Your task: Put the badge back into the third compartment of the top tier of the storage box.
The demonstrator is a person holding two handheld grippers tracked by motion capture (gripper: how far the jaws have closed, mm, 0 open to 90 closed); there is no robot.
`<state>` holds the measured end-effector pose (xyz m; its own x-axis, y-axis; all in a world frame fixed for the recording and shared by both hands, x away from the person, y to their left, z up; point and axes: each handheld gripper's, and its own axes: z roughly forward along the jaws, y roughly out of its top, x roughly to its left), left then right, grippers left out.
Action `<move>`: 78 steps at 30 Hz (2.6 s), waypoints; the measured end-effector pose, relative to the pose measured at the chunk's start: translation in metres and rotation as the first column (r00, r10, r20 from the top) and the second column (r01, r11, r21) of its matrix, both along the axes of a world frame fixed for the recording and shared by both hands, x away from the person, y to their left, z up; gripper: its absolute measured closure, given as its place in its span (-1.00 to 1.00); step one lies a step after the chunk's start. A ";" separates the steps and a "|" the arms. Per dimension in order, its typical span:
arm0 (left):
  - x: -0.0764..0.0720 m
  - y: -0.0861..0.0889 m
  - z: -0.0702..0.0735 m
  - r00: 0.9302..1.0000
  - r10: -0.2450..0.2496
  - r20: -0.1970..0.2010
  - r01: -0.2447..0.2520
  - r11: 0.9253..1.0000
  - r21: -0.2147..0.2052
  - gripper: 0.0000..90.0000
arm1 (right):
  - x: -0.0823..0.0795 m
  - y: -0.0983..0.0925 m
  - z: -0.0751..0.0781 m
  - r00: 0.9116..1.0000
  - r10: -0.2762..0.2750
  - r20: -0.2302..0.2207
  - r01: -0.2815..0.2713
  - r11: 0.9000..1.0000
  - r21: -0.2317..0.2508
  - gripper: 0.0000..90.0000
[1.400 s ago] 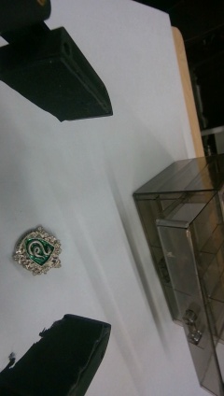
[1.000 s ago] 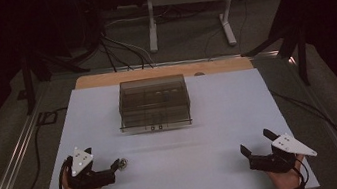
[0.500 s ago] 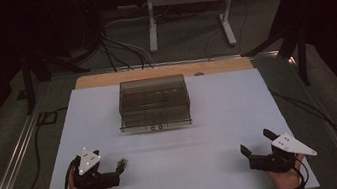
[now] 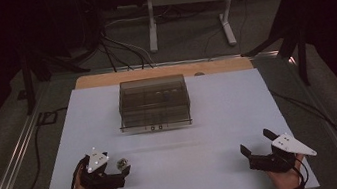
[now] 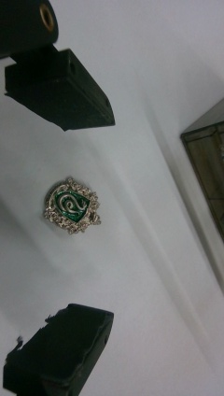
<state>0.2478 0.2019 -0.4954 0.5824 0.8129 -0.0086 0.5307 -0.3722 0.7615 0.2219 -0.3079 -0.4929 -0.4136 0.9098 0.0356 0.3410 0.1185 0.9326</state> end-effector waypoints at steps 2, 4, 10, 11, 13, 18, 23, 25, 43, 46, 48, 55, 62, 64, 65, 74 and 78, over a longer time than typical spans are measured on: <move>0.001 -0.001 -0.002 1.000 -0.003 -0.006 0.003 1.000 0.004 -0.74 | 0.000 0.000 0.000 1.000 -0.001 0.001 0.001 1.000 0.000 -1.00; 0.001 -0.003 -0.004 1.000 -0.009 -0.016 0.009 1.000 0.000 -0.63 | 0.000 0.000 0.000 1.000 -0.001 0.001 0.001 1.000 0.000 -1.00; 0.005 -0.008 -0.010 0.998 -0.034 -0.046 0.035 0.999 0.014 -0.39 | 0.000 0.000 0.000 1.000 -0.002 0.001 0.002 1.000 0.001 -1.00; 0.006 -0.009 -0.011 0.998 -0.034 -0.051 0.035 0.999 0.019 -0.31 | 0.000 0.000 0.000 1.000 -0.002 0.001 0.002 1.000 0.000 -1.00; 0.007 -0.010 -0.012 0.998 -0.039 -0.058 0.040 0.999 0.027 -0.21 | 0.000 0.000 0.000 1.000 -0.002 0.001 0.002 1.000 0.000 -1.00; 0.011 -0.012 -0.016 0.996 -0.045 -0.079 0.048 0.998 0.047 0.01 | 0.000 0.000 0.000 1.000 -0.002 0.002 0.002 1.000 0.001 -1.00; 0.014 -0.012 -0.020 0.995 -0.030 -0.091 0.037 0.996 0.075 0.17 | 0.000 0.000 0.000 1.000 -0.002 0.002 0.002 1.000 0.002 -1.00; 0.015 -0.012 -0.020 0.996 -0.022 -0.091 0.030 0.996 0.084 0.22 | 0.000 0.000 0.000 1.000 -0.002 0.002 0.002 1.000 0.002 -1.00; 0.016 0.005 -0.007 0.997 0.042 -0.062 -0.041 0.999 0.015 0.74 | 0.000 -0.001 0.000 1.000 -0.001 0.000 0.001 1.000 0.003 -1.00; 0.016 0.011 -0.007 0.995 0.068 -0.069 -0.067 0.998 0.014 0.87 | 0.000 0.000 0.000 1.000 -0.001 0.000 0.001 1.000 0.002 -1.00; 0.016 0.014 -0.008 0.994 0.071 -0.080 -0.071 0.997 0.002 0.90 | 0.000 0.000 0.000 1.000 -0.001 0.000 0.001 1.000 0.002 -1.00; 0.017 0.017 -0.010 0.993 0.076 -0.088 -0.076 0.997 -0.001 0.92 | 0.000 0.000 0.000 1.000 0.001 -0.001 -0.001 1.000 0.001 -1.00; 0.015 0.013 -0.008 0.994 0.076 -0.075 -0.073 0.997 0.040 0.97 | 0.001 0.000 0.000 1.000 0.000 -0.001 0.000 1.000 0.001 -1.00; 0.015 0.012 -0.007 0.994 0.079 -0.069 -0.075 0.996 0.050 0.97 | 0.000 0.000 0.000 1.000 0.000 0.000 0.000 1.000 0.000 -1.00; 0.015 0.012 -0.006 0.995 0.077 -0.068 -0.074 0.996 0.043 0.98 | 0.000 0.000 0.000 1.000 0.000 0.000 0.000 1.000 0.000 -1.00; 0.014 0.008 -0.001 0.996 0.071 -0.050 -0.069 0.996 0.050 0.99 | 0.000 0.000 0.000 1.000 -0.002 0.000 0.002 1.000 0.002 -1.00; 0.013 0.007 0.002 0.997 0.068 -0.041 -0.067 0.997 0.047 0.99 | 0.000 -0.001 0.000 1.000 -0.002 0.000 0.002 1.000 0.002 -1.00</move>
<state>0.2609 0.2088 -0.4931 0.5260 0.8504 0.0057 0.5875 -0.3682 0.7206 0.2221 -0.3085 -0.4928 -0.4113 0.9107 0.0377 0.3413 0.1155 0.9328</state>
